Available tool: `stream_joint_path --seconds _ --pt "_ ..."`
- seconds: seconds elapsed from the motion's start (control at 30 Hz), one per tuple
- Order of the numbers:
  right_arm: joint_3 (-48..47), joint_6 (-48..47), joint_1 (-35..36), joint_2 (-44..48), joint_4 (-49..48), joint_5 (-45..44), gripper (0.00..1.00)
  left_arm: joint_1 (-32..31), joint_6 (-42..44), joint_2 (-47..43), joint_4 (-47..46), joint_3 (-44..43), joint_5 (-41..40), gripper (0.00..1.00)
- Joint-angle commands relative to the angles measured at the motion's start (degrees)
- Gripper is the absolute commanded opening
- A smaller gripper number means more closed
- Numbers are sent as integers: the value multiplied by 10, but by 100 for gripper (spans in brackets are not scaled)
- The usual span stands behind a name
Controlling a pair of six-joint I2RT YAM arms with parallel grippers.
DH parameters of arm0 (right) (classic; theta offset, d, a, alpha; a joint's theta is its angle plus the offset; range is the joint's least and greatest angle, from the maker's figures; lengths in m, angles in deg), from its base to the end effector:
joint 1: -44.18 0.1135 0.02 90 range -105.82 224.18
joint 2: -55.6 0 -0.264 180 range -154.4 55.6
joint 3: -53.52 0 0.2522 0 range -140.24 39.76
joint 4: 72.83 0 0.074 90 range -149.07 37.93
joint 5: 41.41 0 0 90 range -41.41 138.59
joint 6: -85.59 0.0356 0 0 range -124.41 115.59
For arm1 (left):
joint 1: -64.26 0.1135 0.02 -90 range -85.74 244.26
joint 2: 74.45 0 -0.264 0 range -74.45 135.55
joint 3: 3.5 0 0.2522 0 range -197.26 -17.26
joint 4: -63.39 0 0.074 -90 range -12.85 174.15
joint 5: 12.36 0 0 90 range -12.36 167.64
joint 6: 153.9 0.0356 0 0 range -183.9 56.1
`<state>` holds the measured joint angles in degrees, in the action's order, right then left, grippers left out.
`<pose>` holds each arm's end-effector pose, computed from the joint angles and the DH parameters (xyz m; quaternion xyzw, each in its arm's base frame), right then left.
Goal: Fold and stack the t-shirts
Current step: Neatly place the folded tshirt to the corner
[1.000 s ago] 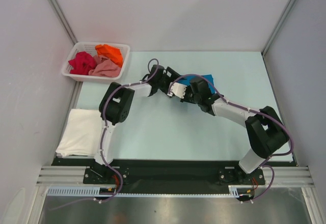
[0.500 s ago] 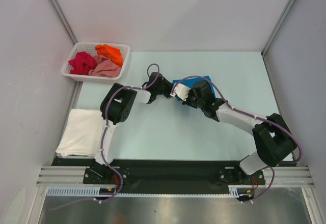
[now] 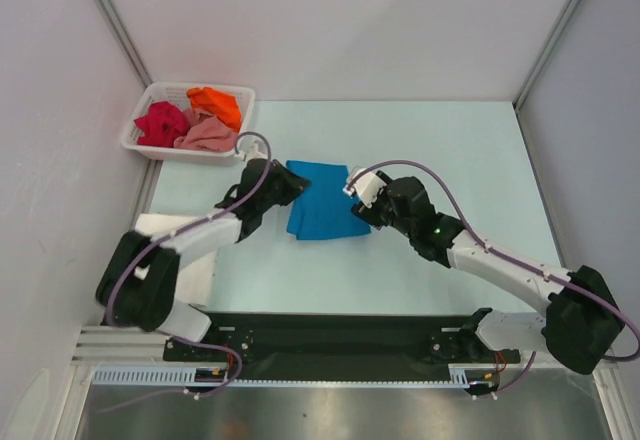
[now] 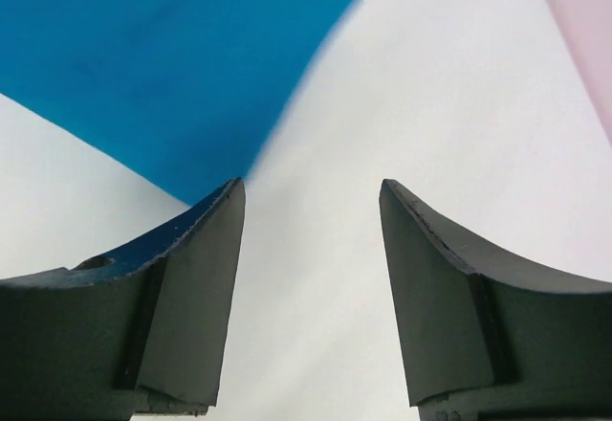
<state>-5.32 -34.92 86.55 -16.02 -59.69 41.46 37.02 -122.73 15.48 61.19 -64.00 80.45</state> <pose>0.2106 0.1861 0.2605 -0.4760 0.7002 0.0023 0.5321 0.2986 -0.1557 0.2034 -0.2200 0.8247 -0.3706 0.3663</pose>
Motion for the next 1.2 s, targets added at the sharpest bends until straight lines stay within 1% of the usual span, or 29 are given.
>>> stream_joint_path --seconds 0.0,0.03,0.07,0.1,0.13,0.17,0.2,0.23,0.27,0.3,0.37,0.43,0.53,0.63,0.73,0.8,0.9,0.97,1.03,1.17 --pt "2 30 8 45 -10 -17 63 3 57 -113 89 48 -148 0" --pt "3 32 9 49 -10 -17 63 4 59 -159 114 49 -168 0" --pt "2 33 10 54 -10 -17 63 5 62 -175 171 47 -190 0" --pt "2 35 11 63 -9 -17 63 6 63 -199 202 34 -231 0" --pt "2 35 13 67 -9 -17 63 6 62 -208 230 25 -256 0" --pt "3 37 15 71 -9 -18 63 8 58 -215 286 16 -276 0" --pt "3 38 16 73 -7 -19 63 11 43 -218 313 -5 -310 0" --pt "3 37 17 80 -8 -21 63 22 33 -223 340 -15 -321 0" --pt "3 36 18 82 -7 -24 63 30 26 -224 389 -25 -326 1" --pt "3 35 21 84 -6 -27 63 39 5 -226 413 -40 -330 0" --pt "1 33 22 89 -3 -31 63 76 -1 -230 451 -49 -323 0" --pt "-1 30 23 91 -3 -32 63 111 22 -235 454 -57 -318 0" --pt "-3 29 24 92 -2 -34 63 142 35 -233 482 -79 -322 0" --pt "-3 27 26 89 -1 -34 63 194 49 -223 509 -104 -320 0" --pt "-2 29 27 86 -2 -34 63 227 69 -211 520 -128 -309 0" --pt "-3 26 30 83 -2 -34 63 236 95 -200 523 -156 -307 0" --pt "-2 22 34 84 -2 -36 63 254 102 -186 552 -196 -321 0" --pt "-2 20 35 84 -2 -37 63 271 118 -174 553 -210 -309 0" --pt "-1 20 36 83 -3 -38 63 304 146 -160 553 -229 -277 0" --pt "2 21 37 82 -2 -38 63 335 200 -140 554 -255 -241 0"
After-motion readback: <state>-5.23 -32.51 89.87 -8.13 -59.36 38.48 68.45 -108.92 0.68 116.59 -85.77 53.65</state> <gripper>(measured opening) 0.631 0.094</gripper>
